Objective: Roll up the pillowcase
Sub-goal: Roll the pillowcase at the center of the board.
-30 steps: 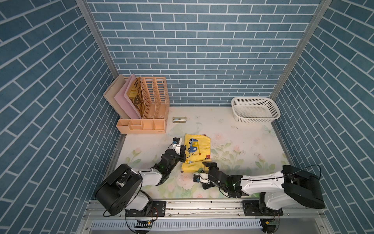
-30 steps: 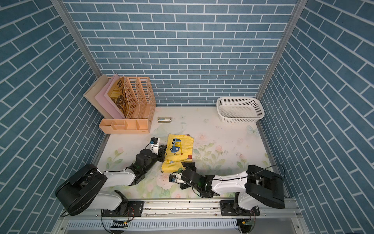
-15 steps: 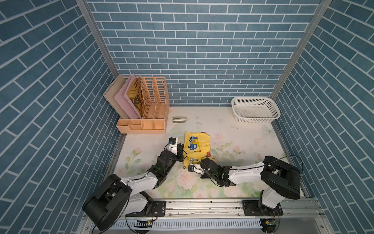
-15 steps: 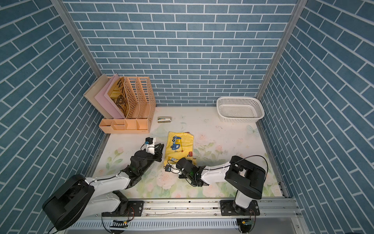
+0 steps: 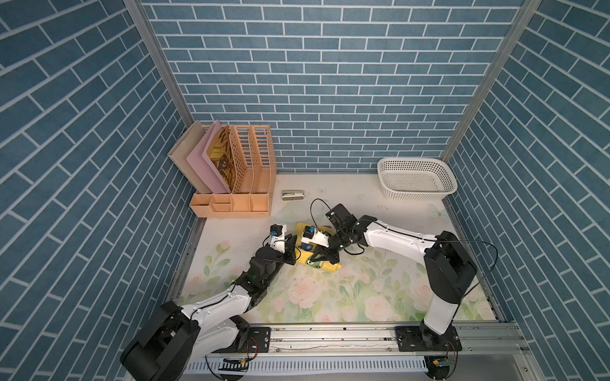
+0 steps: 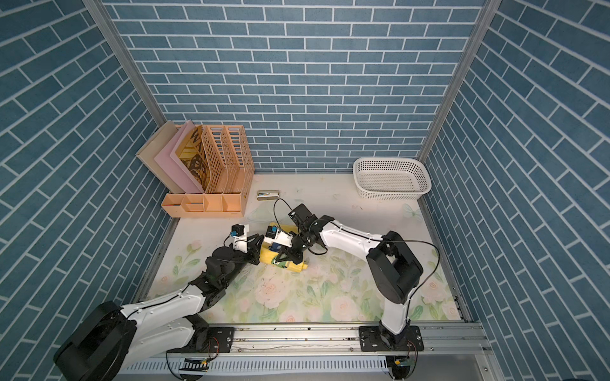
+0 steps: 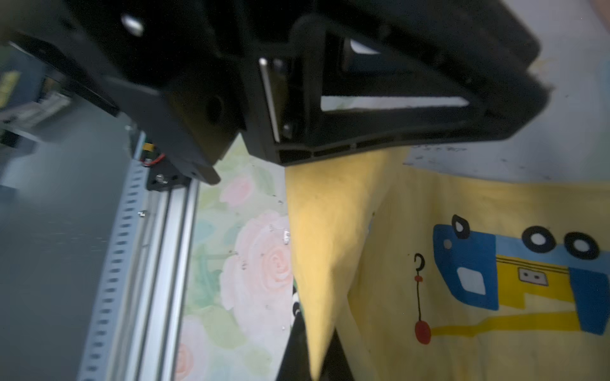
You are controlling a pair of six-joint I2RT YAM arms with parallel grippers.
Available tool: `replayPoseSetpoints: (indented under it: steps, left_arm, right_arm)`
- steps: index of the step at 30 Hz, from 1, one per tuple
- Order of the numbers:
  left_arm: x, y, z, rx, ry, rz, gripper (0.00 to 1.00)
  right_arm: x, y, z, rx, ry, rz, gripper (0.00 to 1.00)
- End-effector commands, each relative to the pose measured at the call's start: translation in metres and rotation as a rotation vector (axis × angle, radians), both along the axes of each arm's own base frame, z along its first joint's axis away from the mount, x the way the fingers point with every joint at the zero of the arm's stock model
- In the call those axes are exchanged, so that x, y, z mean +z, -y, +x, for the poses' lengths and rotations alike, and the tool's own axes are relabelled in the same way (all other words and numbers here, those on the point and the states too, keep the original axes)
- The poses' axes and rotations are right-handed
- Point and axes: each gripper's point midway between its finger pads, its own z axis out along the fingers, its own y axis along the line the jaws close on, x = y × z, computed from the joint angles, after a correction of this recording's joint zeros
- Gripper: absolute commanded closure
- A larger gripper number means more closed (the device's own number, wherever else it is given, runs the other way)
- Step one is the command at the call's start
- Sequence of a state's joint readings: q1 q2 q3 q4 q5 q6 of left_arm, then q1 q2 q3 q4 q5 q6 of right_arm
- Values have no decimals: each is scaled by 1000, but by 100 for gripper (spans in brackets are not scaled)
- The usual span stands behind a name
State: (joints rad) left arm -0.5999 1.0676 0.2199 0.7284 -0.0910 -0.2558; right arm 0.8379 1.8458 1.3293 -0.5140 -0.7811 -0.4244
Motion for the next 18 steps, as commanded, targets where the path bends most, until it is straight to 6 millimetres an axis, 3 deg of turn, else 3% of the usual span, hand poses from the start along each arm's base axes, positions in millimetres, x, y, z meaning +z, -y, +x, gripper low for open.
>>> replayPoseSetpoints:
  steps: [1,7,11,18]
  left_arm:
    - [-9,-7,-6,3,-18,29,78]
    - [-3,-14,-12,20,2,19,77]
    - [-2,-5,-21,-46,5,-9,77]
    - [-24,11,-29,-136,-50,-26,78]
  right_arm:
    - [-12,20,-39,32,-362,-104,100]
    - [-51,22,-19,-24,-460,-158,100]
    - [-61,14,-13,-26,-534,-162,100]
    - [-82,5,6,-79,-592,-246,100]
